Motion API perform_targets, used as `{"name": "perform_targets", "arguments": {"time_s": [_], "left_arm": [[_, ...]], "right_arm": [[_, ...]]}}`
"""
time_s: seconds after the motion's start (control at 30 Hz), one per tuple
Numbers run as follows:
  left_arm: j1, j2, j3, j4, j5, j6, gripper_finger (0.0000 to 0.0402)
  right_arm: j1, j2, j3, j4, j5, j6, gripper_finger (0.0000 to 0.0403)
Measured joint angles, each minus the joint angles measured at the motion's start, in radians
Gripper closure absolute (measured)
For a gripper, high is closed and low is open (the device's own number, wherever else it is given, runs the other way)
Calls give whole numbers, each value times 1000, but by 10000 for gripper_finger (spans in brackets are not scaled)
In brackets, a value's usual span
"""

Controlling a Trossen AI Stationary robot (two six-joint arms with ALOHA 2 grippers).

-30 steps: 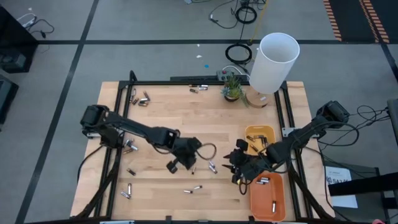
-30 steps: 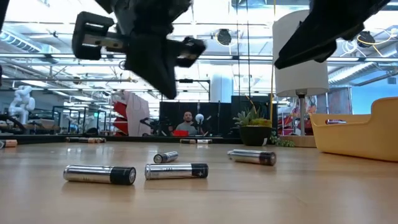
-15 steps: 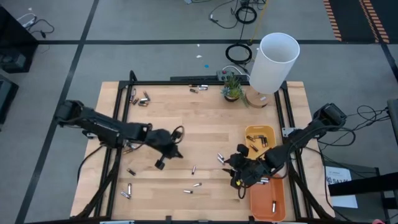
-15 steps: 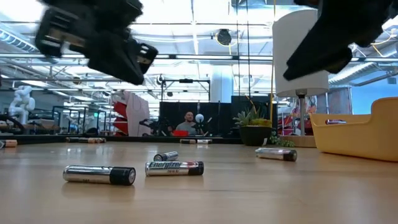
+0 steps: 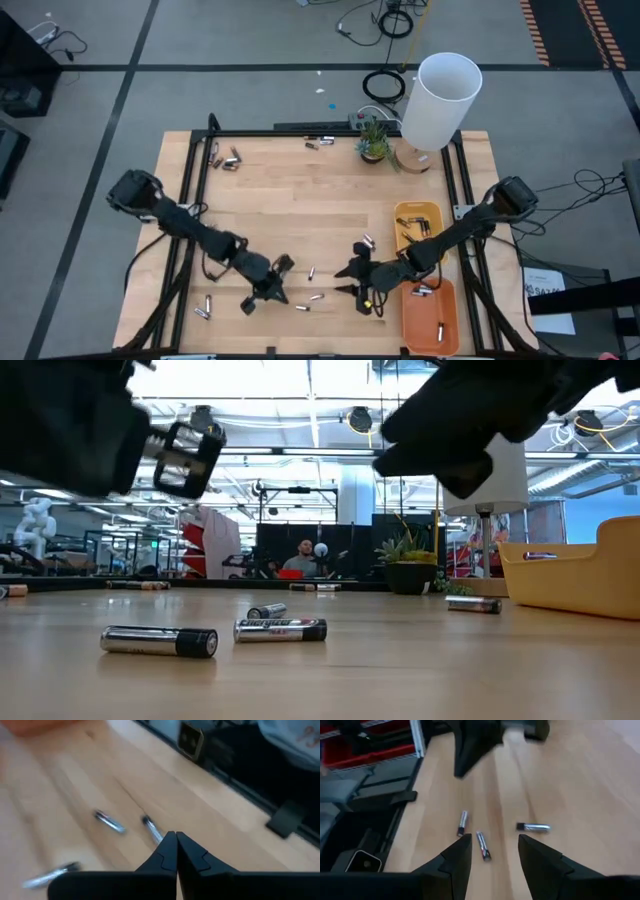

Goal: Sort batteries
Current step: Put the black battery into the orange bin

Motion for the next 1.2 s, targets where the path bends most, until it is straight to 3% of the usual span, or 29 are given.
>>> {"name": "perform_targets", "arguments": {"time_s": [0.23,0.5,0.63,0.93,1.1,1.2], "left_arm": [[-70,170,125,0,6,-22,401],[-72,299,209,-12,5,-39,401],[-61,324,209,7,-44,-49,401],[-10,271,208,-85,-237,63,401],[13,96,189,-251,-370,202,401],[47,-37,122,-270,-487,244,401]], "right_arm": [[15,140,91,36,-51,-45,250],[21,233,325,-285,-38,-92,250],[28,257,375,-335,-14,-92,250],[28,250,384,-397,-5,-94,250],[21,204,384,-535,96,-94,250],[1,184,384,-602,133,-91,250]]}}
